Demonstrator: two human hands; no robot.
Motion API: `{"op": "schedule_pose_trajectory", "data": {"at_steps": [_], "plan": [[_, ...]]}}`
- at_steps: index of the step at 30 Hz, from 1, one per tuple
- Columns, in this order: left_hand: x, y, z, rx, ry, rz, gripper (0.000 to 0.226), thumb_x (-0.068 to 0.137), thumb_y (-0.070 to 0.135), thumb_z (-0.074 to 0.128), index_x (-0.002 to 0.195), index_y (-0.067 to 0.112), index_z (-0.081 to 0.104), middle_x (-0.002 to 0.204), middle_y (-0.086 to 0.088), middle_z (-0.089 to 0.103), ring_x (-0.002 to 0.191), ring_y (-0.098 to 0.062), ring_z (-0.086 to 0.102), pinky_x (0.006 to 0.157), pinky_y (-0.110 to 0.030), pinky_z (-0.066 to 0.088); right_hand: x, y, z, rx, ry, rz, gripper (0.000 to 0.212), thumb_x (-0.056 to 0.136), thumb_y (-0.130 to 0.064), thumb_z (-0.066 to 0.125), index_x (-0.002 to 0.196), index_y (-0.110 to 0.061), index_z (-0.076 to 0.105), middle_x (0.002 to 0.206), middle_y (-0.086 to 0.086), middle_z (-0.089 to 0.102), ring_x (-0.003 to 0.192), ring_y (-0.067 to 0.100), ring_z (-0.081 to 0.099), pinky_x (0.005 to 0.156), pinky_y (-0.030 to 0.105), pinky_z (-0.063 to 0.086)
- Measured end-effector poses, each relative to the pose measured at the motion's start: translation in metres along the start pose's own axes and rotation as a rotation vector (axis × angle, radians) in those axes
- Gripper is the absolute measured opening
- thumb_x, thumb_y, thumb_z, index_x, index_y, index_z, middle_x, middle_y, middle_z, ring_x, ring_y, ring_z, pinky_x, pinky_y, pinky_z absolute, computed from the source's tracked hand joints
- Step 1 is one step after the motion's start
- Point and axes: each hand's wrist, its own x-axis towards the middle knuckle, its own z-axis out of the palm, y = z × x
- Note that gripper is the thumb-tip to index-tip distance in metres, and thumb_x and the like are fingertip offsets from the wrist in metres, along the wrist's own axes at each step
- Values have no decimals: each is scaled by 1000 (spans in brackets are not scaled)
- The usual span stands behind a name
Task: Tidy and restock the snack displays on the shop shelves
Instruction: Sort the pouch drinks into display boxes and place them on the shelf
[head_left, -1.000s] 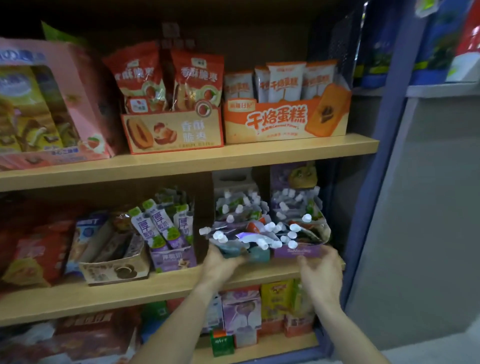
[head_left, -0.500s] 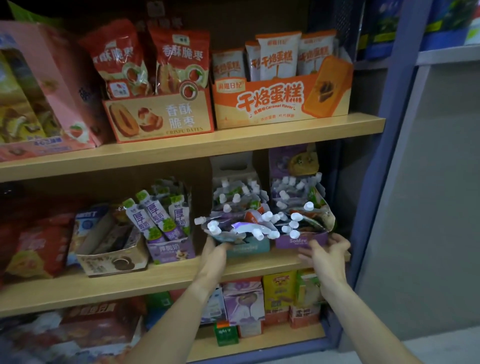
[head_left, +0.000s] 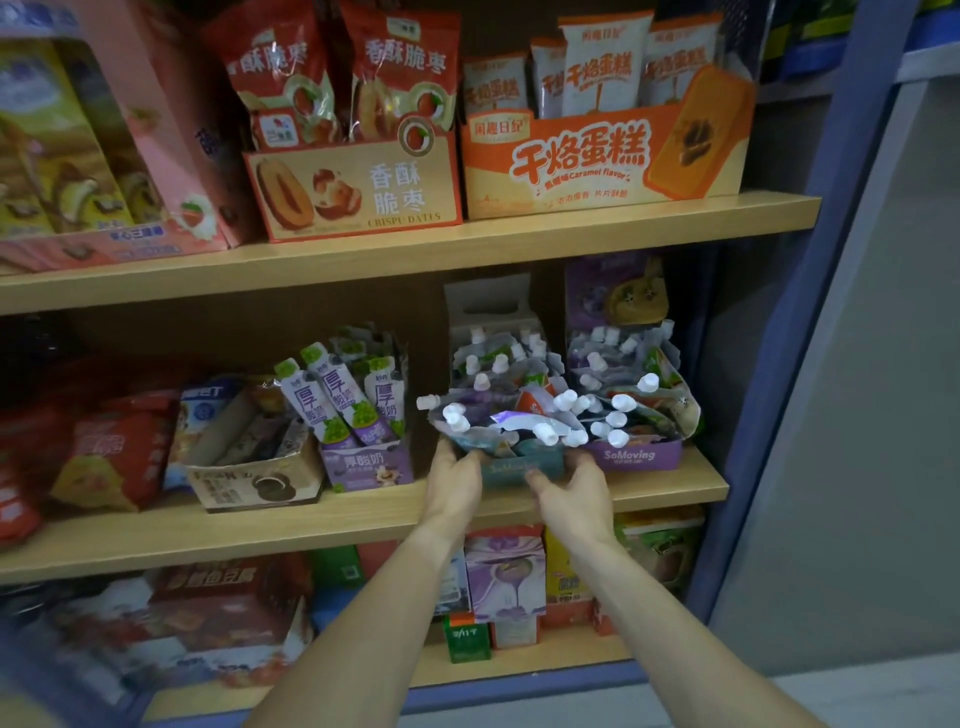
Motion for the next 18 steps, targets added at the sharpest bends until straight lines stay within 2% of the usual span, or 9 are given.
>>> {"op": "schedule_pose_trajectory", "data": {"at_steps": [3, 5, 6, 8, 10, 12, 14, 16, 18], "plan": [[-27, -1, -11, -71, 8, -17, 40, 95, 12, 57, 130, 32, 58, 123, 0, 66, 112, -19, 59, 99, -41, 47, -17, 7, -13, -11, -5, -39, 56, 75, -27, 87, 114, -26, 48, 120, 0, 62, 112, 20, 59, 95, 39, 51], [-53, -6, -26, -93, -7, -34, 36, 92, 10, 61, 118, 36, 61, 112, 8, 68, 103, -10, 59, 87, -38, 50, -33, 11, -32, -2, -90, -34, 62, 69, -24, 92, 112, -25, 47, 112, -3, 64, 102, 14, 62, 82, 33, 54], [-65, -8, -34, -111, -25, -36, 37, 89, 8, 66, 116, 33, 62, 108, 9, 71, 100, -9, 61, 79, -34, 49, -40, 12, -42, 27, -161, -26, 63, 70, -16, 91, 116, -24, 48, 110, -3, 64, 97, 11, 63, 75, 27, 53], [-86, -14, -47, -157, -95, -55, 44, 80, 5, 74, 118, 25, 65, 102, 3, 77, 96, -15, 70, 68, -25, 50, -55, 10, -59, 24, -295, -8, 56, 78, -1, 82, 120, -19, 51, 109, 0, 65, 92, 11, 64, 74, 23, 54], [-102, -17, -56, -154, -184, -77, 57, 68, 3, 74, 123, 15, 64, 101, 1, 80, 94, -11, 74, 66, -19, 54, -76, 2, -70, -25, -386, -55, 41, 75, -1, 82, 103, -20, 59, 98, -6, 69, 87, 12, 64, 79, 25, 55], [-119, -20, -69, -132, -254, -87, 72, 55, 3, 73, 126, 14, 64, 105, 1, 79, 97, -11, 74, 74, -25, 57, -102, -2, -80, -36, -445, -126, 35, 69, -3, 85, 92, -17, 63, 74, -21, 65, 73, 0, 60, 67, 13, 49], [-140, -28, -86, -78, -310, -64, 68, 51, 3, 73, 117, 19, 73, 105, 0, 80, 102, -17, 74, 86, -35, 58, -136, -2, -91, -65, -506, -142, 30, 71, -10, 85, 93, -15, 66, 70, -24, 64, 68, -5, 60, 64, 8, 46], [-167, -48, -106, -3, -381, -44, 60, 48, 7, 82, 105, 26, 80, 104, 0, 80, 104, -17, 74, 92, -36, 59, -167, 13, -99, -78, -618, -104, 32, 72, -18, 87, 100, -14, 72, 87, -14, 69, 84, -3, 65, 75, 14, 54], [-181, -86, -125, 112, -380, -47, 72, 41, 25, 97, 109, 35, 77, 109, 6, 79, 111, -15, 72, 99, -36, 56, -189, 40, -97, -87, -646, -27, 44, 67, -22, 89, 103, -17, 66, 105, -5, 63, 93, -6, 63, 82, 15, 55]]}}
